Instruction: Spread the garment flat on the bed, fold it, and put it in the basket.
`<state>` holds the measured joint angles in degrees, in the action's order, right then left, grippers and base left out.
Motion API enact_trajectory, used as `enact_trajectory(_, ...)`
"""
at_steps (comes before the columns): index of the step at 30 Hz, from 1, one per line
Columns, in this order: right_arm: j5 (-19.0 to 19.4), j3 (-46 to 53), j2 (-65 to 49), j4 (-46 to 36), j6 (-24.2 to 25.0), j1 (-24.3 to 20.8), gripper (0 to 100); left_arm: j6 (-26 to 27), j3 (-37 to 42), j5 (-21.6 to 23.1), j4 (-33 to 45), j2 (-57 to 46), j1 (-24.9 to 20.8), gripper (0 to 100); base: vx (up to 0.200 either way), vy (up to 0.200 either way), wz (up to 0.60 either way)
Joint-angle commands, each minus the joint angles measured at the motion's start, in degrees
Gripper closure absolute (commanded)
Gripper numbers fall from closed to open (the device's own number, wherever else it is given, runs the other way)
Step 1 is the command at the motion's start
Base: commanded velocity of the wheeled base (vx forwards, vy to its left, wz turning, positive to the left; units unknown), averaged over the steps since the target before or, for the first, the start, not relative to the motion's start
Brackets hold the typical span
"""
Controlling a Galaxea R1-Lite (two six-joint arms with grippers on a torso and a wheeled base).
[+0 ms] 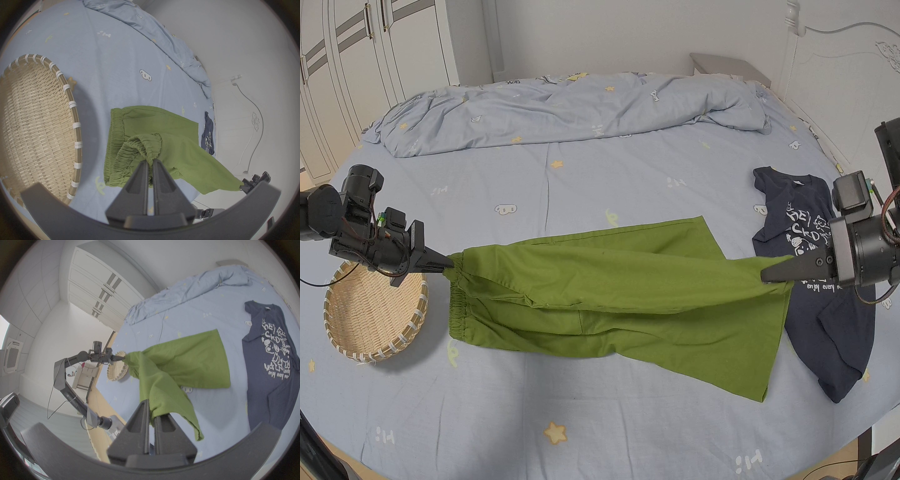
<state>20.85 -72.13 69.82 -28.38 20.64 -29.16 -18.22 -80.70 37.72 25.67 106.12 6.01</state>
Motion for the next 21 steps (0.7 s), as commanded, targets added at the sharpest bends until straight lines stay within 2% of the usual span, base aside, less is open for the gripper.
enact_trajectory(1,0.3,-2.4,4.6,4.4,-1.3,4.7,100,0.2,0.0,0.0,0.0,-0.3,0.5,100,0.0,0.0,0.0)
enact_trajectory(4,0.4,-5.4,8.4,4.5,-2.5,7.0,100,0.2,-0.1,0.0,0.0,-0.3,0.9,100,0.0,0.0,0.0)
enact_trajectory(7,0.3,-12.2,16.8,4.9,-5.3,10.7,100,0.2,-0.1,0.0,0.0,-0.2,1.8,100,0.0,0.0,0.0)
enact_trajectory(16,0.3,-23.9,28.0,4.8,-6.0,14.0,100,0.1,-0.1,0.1,0.0,0.0,3.3,100,0.0,0.0,0.0)
enact_trajectory(21,0.2,-23.6,29.3,4.9,-5.9,14.7,100,0.2,-0.1,0.0,0.0,0.2,3.0,100,0.0,0.0,0.0)
